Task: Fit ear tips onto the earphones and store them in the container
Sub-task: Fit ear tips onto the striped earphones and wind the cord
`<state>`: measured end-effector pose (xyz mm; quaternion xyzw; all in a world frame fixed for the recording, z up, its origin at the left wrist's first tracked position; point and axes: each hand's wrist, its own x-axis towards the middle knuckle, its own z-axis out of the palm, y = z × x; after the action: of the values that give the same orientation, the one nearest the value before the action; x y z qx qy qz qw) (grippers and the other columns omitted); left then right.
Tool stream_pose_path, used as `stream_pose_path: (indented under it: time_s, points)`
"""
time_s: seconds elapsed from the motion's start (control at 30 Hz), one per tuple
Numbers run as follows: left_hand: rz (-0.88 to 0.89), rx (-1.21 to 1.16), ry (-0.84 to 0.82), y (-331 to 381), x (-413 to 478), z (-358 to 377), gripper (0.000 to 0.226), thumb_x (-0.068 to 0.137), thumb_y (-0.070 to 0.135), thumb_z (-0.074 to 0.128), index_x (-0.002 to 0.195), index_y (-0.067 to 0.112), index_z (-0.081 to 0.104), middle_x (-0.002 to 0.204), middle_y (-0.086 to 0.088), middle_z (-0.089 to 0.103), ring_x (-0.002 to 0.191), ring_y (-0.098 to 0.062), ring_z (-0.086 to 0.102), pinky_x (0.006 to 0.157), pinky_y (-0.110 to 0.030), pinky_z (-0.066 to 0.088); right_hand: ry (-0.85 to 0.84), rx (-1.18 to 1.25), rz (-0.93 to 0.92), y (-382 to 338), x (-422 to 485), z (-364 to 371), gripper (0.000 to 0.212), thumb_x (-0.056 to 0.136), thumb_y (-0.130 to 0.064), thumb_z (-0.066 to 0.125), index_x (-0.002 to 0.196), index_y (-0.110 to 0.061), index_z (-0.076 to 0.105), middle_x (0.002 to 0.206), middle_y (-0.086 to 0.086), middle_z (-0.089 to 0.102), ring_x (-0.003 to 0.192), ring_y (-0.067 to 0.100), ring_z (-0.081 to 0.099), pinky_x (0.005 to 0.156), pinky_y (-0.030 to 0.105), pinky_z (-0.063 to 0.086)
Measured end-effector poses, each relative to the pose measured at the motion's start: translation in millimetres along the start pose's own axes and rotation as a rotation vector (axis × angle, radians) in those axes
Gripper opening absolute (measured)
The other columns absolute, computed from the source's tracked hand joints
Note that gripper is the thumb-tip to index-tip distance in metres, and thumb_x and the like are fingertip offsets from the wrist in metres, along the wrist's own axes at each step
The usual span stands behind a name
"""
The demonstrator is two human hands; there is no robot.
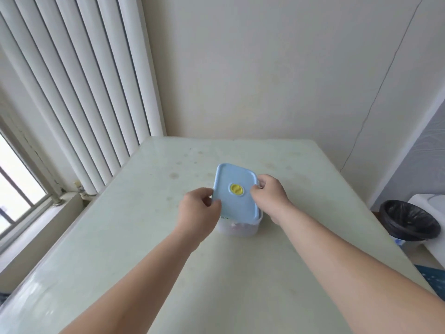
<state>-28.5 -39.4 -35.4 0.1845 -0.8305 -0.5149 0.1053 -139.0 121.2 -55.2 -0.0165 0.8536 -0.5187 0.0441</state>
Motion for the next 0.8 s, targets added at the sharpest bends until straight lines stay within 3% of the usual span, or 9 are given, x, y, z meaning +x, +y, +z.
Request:
stream_pose_path:
  time_s: [0.17, 0.27, 0.33, 0.4, 0.47, 0.53, 0.63, 0.7, 0.8]
  points:
    - [-0.059, 0.134, -0.029, -12.7, 14.6, -4.0, 0.021, 0.086, 0.023, 0.056, 0.082, 0.008, 0.07, 0.059, -0.001, 0.055, 0.052, -0.023, 0.053, 0.052, -0.029, 0.042, -0.018, 0.082, 0.025, -1.4, 7.7, 6.9, 0.019, 0.095, -0.027, 0.055, 0.112, -0.025, 0.063, 0.113, -0.002, 0.07, 0.104, 0.021, 0.068, 0.091, 0.039, 0.055]
    - [-0.089, 0.126, -0.066, -11.9, 17.3, -1.4, 0.026, 0.08, 0.021, 0.051, 0.073, -0.003, 0.057, 0.057, -0.006, 0.049, 0.051, -0.021, 0.048, 0.051, -0.031, 0.038, 0.013, 0.139, 0.071, -7.2, 14.1, 9.1, 0.024, 0.092, -0.02, 0.055, 0.116, -0.022, 0.06, 0.11, -0.003, 0.067, 0.099, 0.021, 0.067, 0.084, 0.037, 0.056]
    - [-0.069, 0.206, -0.101, -8.9, 17.6, 1.1, 0.025, 0.078, 0.023, 0.051, 0.068, -0.001, 0.052, 0.057, -0.007, 0.048, 0.051, -0.019, 0.042, 0.052, -0.031, 0.035, 0.027, 0.187, 0.138, -8.8, 16.4, 10.6, 0.029, 0.084, -0.01, 0.049, 0.11, -0.014, 0.06, 0.1, -0.001, 0.065, 0.084, 0.025, 0.064, 0.071, 0.035, 0.054]
    - [-0.052, 0.22, -0.117, -7.6, 15.6, 2.5, 0.028, 0.079, 0.024, 0.052, 0.073, -0.003, 0.056, 0.058, -0.011, 0.055, 0.048, -0.02, 0.047, 0.05, -0.031, 0.041, 0.036, 0.217, 0.165, -6.3, 17.1, 10.1, 0.027, 0.077, -0.005, 0.043, 0.1, -0.001, 0.056, 0.086, 0.004, 0.056, 0.07, 0.024, 0.05, 0.062, 0.034, 0.042]
    - [-0.069, 0.162, -0.125, -10.1, 13.3, 1.7, 0.028, 0.083, 0.022, 0.053, 0.082, -0.004, 0.062, 0.062, -0.014, 0.065, 0.047, -0.02, 0.057, 0.05, -0.029, 0.048, 0.015, 0.225, 0.19, -2.7, 17.8, 9.4, 0.021, 0.073, -0.004, 0.04, 0.092, 0.004, 0.045, 0.081, 0.006, 0.044, 0.07, 0.023, 0.039, 0.063, 0.036, 0.033]
    - [-0.084, 0.119, -0.143, -12.5, 10.1, 1.0, 0.024, 0.09, 0.02, 0.054, 0.088, -0.002, 0.065, 0.067, -0.01, 0.066, 0.047, -0.016, 0.06, 0.047, -0.023, 0.048, -0.013, 0.278, 0.206, -0.3, 19.2, 7.2, 0.025, 0.072, -0.004, 0.042, 0.094, 0.004, 0.051, 0.08, 0.009, 0.049, 0.068, 0.026, 0.043, 0.063, 0.035, 0.037]
    - [-0.096, 0.059, -0.151, -17.9, 6.6, 4.8, 0.02, 0.094, 0.02, 0.053, 0.092, 0.005, 0.065, 0.073, -0.008, 0.066, 0.047, -0.014, 0.061, 0.048, -0.026, 0.046, -0.061, 0.356, 0.208, 4.7, 21.7, 7.9, 0.034, 0.079, -0.006, 0.045, 0.105, -0.008, 0.067, 0.095, 0.009, 0.07, 0.078, 0.03, 0.064, 0.068, 0.036, 0.052]
    - [-0.106, 0.025, -0.144, -20.6, 5.6, 8.5, 0.017, 0.095, 0.021, 0.052, 0.095, 0.008, 0.063, 0.08, -0.012, 0.069, 0.048, -0.015, 0.062, 0.051, -0.029, 0.047, -0.072, 0.354, 0.177, 11.6, 22.3, 10.6, 0.035, 0.085, -0.011, 0.046, 0.111, -0.021, 0.067, 0.108, 0.007, 0.072, 0.089, 0.03, 0.069, 0.071, 0.035, 0.055]
    - [-0.107, 0.017, -0.146, -22.2, 8.8, 10.6, 0.015, 0.095, 0.02, 0.053, 0.097, 0.007, 0.061, 0.082, -0.014, 0.069, 0.047, -0.014, 0.06, 0.05, -0.029, 0.045, -0.055, 0.317, 0.125, 18.2, 18.3, 14.7, 0.03, 0.094, -0.018, 0.045, 0.116, -0.029, 0.063, 0.109, -0.001, 0.069, 0.09, 0.023, 0.068, 0.072, 0.033, 0.054]
